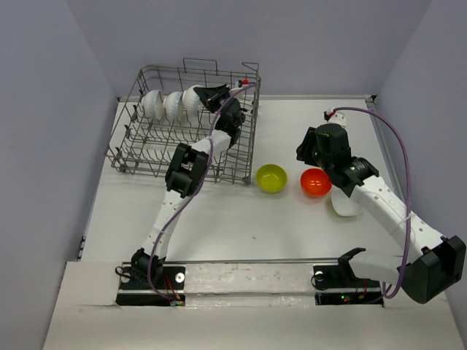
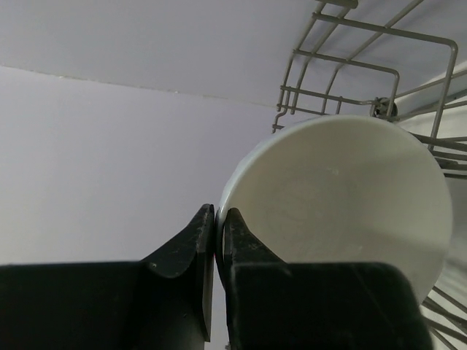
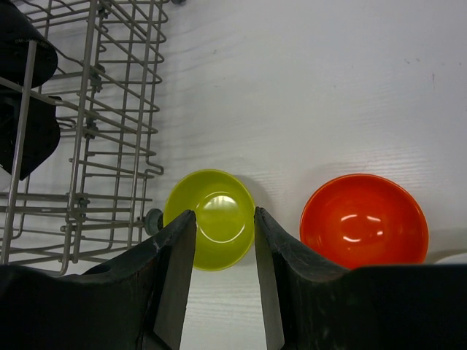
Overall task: Load the bowls into the dish rack
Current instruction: Insert the bowl into the dish rack.
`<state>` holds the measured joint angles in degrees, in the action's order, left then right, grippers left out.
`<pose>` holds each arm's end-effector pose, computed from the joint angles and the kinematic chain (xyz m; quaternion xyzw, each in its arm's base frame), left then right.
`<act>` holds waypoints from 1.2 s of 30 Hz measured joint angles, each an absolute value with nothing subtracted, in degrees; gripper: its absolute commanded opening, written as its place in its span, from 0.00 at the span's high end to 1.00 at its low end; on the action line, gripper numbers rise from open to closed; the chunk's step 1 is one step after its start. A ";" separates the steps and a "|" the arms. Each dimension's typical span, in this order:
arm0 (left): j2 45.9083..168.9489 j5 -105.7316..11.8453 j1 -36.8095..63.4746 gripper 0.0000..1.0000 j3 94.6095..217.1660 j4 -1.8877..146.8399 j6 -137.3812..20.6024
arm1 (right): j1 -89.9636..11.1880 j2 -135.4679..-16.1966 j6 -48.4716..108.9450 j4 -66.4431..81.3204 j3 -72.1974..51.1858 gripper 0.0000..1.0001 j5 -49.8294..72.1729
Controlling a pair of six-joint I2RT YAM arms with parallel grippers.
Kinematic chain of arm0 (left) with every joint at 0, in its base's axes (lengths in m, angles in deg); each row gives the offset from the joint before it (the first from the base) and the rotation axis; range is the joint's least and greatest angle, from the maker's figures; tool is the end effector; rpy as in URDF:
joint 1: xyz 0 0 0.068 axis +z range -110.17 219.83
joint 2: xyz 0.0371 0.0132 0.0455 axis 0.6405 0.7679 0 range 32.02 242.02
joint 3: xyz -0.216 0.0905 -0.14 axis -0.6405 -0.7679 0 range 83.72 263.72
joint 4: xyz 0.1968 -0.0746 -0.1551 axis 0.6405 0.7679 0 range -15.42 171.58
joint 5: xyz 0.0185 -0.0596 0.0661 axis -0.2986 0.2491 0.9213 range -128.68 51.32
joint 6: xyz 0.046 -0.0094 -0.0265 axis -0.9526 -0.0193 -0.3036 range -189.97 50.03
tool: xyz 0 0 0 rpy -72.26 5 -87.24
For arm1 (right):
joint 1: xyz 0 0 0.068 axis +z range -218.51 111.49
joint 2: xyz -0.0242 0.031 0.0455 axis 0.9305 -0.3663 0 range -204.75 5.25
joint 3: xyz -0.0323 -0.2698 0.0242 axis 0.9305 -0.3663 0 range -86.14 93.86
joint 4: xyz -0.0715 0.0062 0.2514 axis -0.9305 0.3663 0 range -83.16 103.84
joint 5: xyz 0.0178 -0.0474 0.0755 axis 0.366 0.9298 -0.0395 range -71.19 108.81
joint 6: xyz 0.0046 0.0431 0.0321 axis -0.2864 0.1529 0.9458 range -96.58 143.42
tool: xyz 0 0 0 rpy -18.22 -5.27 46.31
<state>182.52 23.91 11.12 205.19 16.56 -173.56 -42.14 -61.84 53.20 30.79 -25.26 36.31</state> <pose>0.5169 -0.2472 0.2209 0.2157 0.5847 0.6569 0.4243 0.2383 0.1062 0.3356 0.1013 0.8540 0.1157 0.4970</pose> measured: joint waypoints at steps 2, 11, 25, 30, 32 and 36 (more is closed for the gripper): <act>183.11 24.12 11.39 1.00 205.21 16.56 -173.14 | -42.14 -61.84 53.20 30.79 -25.26 0.57 36.27; 183.24 24.39 11.45 1.00 205.21 17.22 -172.40 | -42.14 -61.84 53.20 30.79 -25.26 0.57 35.87; 183.24 26.86 11.82 1.00 209.43 23.31 -170.17 | -42.14 -61.84 53.29 30.81 -25.24 0.57 34.30; 183.24 27.82 12.33 1.00 210.94 25.15 -168.66 | -42.14 -62.06 53.27 31.01 -24.58 0.57 33.40; 183.24 27.82 12.39 1.00 210.94 25.28 -168.42 | -42.14 -62.08 53.27 31.36 -24.08 0.57 33.34; 183.24 27.80 12.48 1.00 210.96 25.63 -168.07 | -42.14 -62.08 53.27 31.71 -23.51 0.57 33.34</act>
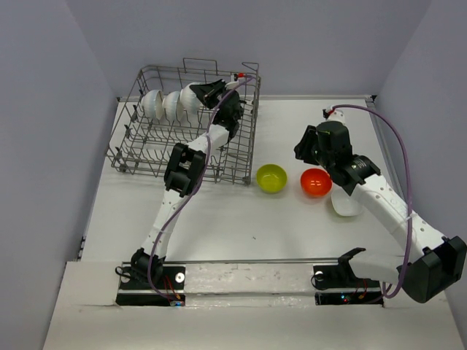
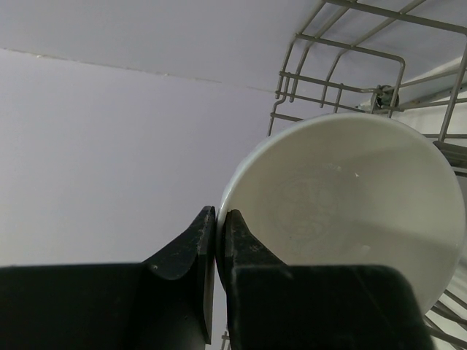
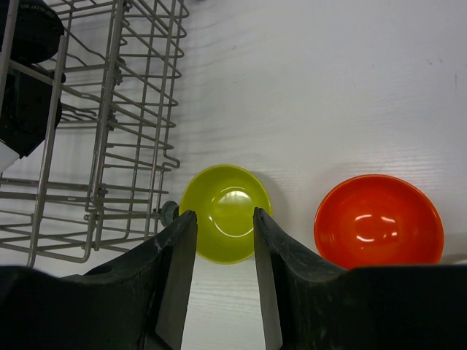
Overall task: Load the bowls into the dish rack
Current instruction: Insert the bowl into the dish rack.
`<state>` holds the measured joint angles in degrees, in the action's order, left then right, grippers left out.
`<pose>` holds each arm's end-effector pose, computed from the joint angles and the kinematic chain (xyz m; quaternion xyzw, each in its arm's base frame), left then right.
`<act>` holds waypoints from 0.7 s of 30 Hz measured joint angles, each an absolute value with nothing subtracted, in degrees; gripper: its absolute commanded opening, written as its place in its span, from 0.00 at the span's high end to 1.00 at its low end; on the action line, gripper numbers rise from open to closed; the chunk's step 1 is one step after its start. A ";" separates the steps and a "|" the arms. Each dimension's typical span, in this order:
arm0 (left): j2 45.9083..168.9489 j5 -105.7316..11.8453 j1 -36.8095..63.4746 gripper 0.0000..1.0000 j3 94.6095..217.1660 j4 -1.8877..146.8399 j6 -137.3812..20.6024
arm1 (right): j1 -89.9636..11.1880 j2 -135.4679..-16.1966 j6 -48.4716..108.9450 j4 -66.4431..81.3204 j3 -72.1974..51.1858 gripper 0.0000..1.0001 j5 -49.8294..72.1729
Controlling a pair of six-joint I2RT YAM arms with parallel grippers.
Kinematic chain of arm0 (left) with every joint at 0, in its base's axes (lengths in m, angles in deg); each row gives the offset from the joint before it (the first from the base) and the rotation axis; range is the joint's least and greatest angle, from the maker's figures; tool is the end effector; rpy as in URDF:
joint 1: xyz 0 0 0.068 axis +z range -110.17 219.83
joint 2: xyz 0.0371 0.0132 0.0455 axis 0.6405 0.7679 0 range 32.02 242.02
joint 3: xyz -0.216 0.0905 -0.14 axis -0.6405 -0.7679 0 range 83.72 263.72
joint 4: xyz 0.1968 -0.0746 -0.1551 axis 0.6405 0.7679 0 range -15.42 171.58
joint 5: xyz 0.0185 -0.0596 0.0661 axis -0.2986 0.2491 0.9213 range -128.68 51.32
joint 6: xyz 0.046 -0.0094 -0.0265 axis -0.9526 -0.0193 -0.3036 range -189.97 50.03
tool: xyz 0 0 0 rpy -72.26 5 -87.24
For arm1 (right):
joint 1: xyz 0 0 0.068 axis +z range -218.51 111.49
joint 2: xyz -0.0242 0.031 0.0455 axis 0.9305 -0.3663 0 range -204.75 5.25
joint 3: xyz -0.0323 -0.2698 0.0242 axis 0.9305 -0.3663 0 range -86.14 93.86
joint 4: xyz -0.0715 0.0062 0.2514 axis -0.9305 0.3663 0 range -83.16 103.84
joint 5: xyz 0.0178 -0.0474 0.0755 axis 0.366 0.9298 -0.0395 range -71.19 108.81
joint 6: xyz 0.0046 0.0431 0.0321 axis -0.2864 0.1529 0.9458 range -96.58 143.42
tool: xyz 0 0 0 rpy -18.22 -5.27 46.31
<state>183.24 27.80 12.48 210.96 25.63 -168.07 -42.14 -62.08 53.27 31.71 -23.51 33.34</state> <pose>0.5297 -0.2374 0.2331 0.1877 0.6168 0.6486 0.4045 0.2385 0.1082 0.3433 0.0896 0.8549 0.1389 0.4918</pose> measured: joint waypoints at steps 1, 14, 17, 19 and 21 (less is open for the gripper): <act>183.24 27.82 12.52 1.00 211.05 25.76 -167.96 | -42.14 -62.08 53.27 31.90 -23.40 0.57 33.34; 183.24 27.34 13.37 1.00 212.01 26.59 -167.16 | -42.14 -62.52 53.25 32.38 -22.63 0.57 33.07; 183.24 26.88 14.16 1.00 212.23 26.72 -166.89 | -42.14 -62.82 53.25 32.40 -22.63 0.58 32.90; 183.24 26.79 14.49 1.00 212.34 26.88 -166.89 | -42.14 -62.82 53.25 32.40 -22.63 0.58 32.72; 183.24 26.81 14.53 1.00 212.47 26.99 -166.81 | -42.14 -62.82 53.25 32.40 -22.63 0.57 32.57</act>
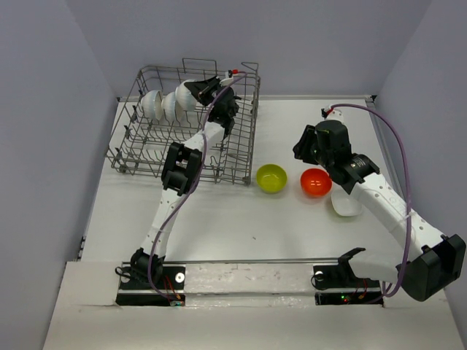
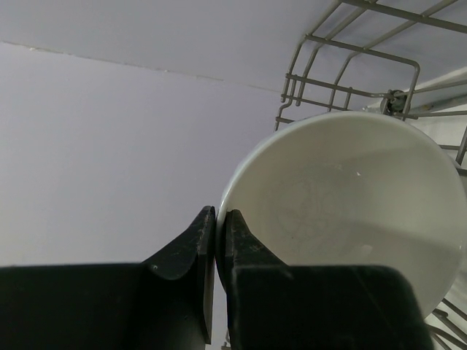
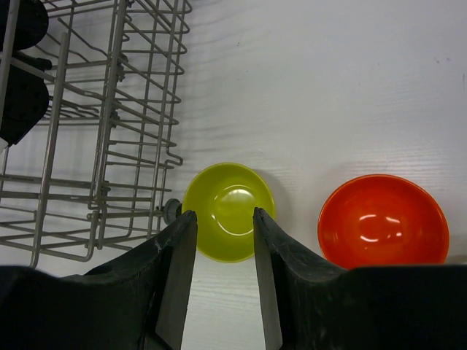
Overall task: Load the bowls into the dish rack
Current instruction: Insert the bowl into the dish rack.
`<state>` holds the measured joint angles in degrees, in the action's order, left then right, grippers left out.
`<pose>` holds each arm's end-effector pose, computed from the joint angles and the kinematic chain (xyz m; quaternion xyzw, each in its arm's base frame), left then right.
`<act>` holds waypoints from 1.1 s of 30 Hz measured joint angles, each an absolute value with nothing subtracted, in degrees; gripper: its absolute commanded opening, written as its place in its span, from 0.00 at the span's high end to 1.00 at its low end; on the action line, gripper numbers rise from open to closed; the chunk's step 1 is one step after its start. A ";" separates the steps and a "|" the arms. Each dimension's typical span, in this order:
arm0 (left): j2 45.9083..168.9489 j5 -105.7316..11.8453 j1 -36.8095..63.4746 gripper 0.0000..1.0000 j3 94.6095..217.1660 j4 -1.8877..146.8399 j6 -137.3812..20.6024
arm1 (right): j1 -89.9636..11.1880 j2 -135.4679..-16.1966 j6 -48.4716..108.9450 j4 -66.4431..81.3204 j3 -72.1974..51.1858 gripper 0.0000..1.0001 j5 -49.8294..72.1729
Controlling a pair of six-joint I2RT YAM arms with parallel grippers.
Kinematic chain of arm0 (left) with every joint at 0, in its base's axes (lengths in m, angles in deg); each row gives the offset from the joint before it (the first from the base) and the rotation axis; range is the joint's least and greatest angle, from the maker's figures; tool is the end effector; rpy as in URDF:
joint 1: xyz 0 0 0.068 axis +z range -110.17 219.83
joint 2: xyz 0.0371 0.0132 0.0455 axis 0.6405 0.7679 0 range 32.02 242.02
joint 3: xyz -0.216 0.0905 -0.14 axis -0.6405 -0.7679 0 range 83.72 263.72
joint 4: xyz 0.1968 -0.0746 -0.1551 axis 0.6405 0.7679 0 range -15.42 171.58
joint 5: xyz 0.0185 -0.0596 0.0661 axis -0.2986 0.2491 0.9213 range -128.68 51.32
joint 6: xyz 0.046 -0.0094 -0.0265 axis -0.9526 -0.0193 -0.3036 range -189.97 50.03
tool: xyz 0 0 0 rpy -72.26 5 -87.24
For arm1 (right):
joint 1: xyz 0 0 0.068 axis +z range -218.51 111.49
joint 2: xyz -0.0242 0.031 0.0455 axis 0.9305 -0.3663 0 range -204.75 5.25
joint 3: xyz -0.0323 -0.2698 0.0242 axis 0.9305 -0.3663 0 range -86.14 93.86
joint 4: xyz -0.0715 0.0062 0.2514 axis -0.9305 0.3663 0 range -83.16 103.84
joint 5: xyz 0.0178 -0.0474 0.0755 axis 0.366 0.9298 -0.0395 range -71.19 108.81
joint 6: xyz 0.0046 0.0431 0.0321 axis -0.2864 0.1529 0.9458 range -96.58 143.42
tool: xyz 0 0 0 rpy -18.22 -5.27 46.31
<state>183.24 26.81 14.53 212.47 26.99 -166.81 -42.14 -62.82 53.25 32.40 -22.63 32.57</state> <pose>0.5391 -0.2192 0.2401 0.1740 0.6177 0.6504 0.4064 0.2406 0.1098 0.3443 0.0857 0.8581 0.1419 0.4860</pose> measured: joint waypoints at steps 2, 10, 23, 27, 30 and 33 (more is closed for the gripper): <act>183.24 26.77 14.51 1.00 212.49 27.27 -166.78 | -42.14 -62.82 53.25 32.38 -22.63 0.58 32.46; 183.24 26.46 14.51 1.00 212.49 27.45 -166.81 | -42.14 -62.82 53.25 32.40 -22.63 0.58 32.24; 183.37 26.07 13.92 1.00 212.47 27.25 -167.83 | -42.14 -62.80 53.25 32.38 -22.63 0.57 32.24; 184.46 25.83 13.53 1.00 212.47 26.27 -168.27 | -42.14 -62.78 53.25 32.40 -22.63 0.57 32.24; 185.84 25.79 12.65 1.00 212.49 25.92 -168.84 | -42.14 -62.63 53.25 32.38 -22.63 0.57 32.24; 187.33 25.89 12.17 1.00 212.64 25.89 -168.93 | -42.14 -62.58 53.22 32.38 -22.63 0.57 32.24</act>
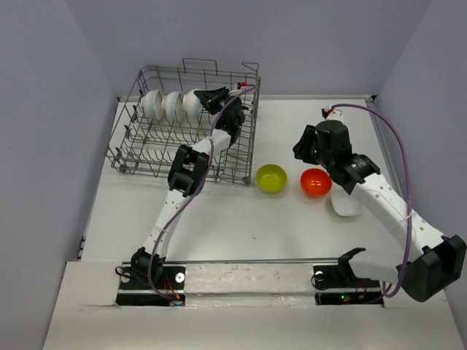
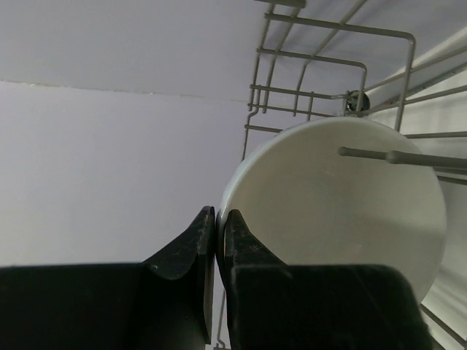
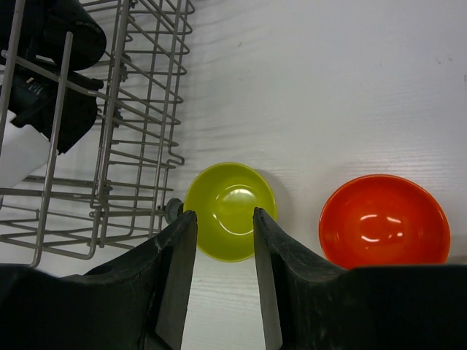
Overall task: Load the bowls into the dish rack
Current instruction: Insert the bowl into the dish rack.
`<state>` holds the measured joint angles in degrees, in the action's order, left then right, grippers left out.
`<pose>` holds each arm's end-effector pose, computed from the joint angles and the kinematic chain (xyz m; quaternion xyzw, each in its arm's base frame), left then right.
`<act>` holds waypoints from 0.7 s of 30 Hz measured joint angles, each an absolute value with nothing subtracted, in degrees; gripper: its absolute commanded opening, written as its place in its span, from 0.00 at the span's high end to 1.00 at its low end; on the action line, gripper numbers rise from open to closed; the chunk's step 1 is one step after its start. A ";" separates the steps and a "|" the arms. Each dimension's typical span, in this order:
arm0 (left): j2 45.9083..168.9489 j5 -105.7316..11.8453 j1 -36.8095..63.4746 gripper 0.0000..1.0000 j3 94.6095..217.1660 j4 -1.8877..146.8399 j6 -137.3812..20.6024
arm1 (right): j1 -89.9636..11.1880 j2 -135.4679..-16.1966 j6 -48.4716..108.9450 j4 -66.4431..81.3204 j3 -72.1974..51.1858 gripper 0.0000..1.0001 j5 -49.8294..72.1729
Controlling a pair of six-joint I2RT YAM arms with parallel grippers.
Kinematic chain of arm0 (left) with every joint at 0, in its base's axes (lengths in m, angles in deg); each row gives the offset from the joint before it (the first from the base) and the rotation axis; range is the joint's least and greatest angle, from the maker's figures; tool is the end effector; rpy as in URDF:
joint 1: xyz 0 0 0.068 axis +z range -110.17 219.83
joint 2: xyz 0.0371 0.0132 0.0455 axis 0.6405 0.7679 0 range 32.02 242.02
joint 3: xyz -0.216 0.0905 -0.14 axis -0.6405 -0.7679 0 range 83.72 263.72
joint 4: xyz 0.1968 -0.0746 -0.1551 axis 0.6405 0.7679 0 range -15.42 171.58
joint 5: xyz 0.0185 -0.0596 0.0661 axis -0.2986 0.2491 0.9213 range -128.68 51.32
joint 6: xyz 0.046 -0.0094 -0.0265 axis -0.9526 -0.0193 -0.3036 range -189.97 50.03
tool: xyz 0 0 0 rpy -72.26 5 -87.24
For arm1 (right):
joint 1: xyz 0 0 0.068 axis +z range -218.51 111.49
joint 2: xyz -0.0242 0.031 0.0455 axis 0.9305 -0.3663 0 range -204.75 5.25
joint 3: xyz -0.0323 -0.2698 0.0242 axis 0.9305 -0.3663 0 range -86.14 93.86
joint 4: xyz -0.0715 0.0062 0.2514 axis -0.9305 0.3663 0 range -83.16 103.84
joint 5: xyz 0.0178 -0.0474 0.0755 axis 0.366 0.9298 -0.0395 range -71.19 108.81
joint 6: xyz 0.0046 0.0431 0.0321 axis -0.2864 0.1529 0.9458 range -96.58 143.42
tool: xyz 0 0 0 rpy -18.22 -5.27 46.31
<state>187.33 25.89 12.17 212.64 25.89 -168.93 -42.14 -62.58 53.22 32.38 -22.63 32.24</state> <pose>0.5362 -0.2449 0.2025 0.2214 0.6078 0.6510 0.3972 0.2397 0.1096 0.3453 0.0842 0.8573 0.1450 0.4867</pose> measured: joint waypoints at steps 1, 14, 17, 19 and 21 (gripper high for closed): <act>187.83 25.94 12.19 1.00 212.66 26.13 -168.88 | -42.14 -62.58 53.22 32.38 -22.63 0.58 32.24; 188.09 26.27 11.76 1.00 212.86 28.17 -167.46 | -42.14 -61.80 53.25 32.40 -22.98 0.58 32.27; 188.03 26.24 11.67 1.00 212.51 28.25 -166.89 | -42.14 -61.29 53.25 32.40 -23.01 0.57 32.29; 187.50 26.18 11.65 1.00 211.48 28.30 -166.24 | -42.14 -60.97 53.25 32.38 -23.01 0.57 32.29; 186.93 25.94 11.58 1.00 210.39 28.60 -165.58 | -42.14 -60.77 53.27 32.40 -23.01 0.57 32.29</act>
<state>186.93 25.94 11.58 210.39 28.60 -165.58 -42.14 -60.77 53.27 32.40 -23.01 32.29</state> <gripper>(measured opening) 0.156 0.427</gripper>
